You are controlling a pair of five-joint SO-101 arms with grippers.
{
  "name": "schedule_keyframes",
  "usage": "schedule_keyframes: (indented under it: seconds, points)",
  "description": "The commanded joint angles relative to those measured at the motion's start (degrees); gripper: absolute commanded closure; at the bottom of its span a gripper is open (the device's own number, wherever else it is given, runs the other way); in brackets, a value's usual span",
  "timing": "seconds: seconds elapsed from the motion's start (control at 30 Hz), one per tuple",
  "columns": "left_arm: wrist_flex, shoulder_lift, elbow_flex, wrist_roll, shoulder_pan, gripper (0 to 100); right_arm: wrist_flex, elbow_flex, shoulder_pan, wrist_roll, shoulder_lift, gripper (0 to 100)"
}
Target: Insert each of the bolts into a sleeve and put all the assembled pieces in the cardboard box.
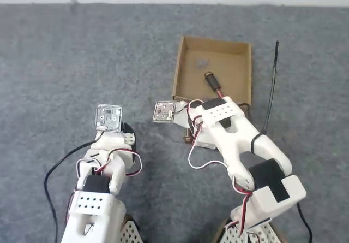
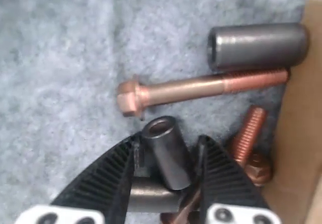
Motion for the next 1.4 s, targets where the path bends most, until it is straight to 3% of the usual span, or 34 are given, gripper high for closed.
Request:
schedule_keyframes:
  seconds: [0.0,0.13,0.4,0.57,0.83,1.1,1.37]
  points:
    - [0.18,-1.58,-0.75,-0.53,-0.18,99,-1.54,-0.35,0.75,-0.62,-1.27,95.1]
    - [0.18,-1.58,-0.75,-0.53,-0.18,99,-1.54,-0.44,1.10,-2.37,-1.36,98.7]
    - [0.18,-1.58,-0.75,-0.53,-0.18,99,4.88,-2.29,1.19,-18.90,-11.38,99.2]
    - [0.18,-1.58,-0.75,-0.53,-0.18,99,11.47,-2.37,2.68,-35.25,-24.31,99.2]
    - [0.09,-1.58,-0.75,-0.53,-0.18,99,12.88,0.88,19.47,-52.22,-30.37,99.2]
    - [0.09,-1.58,-0.75,-0.53,-0.18,99,-3.74,13.10,37.93,-62.95,-29.23,99.2]
    - [1.76,-1.14,-3.91,0.00,-0.18,99,-6.55,16.09,41.71,-64.26,-28.79,99.2]
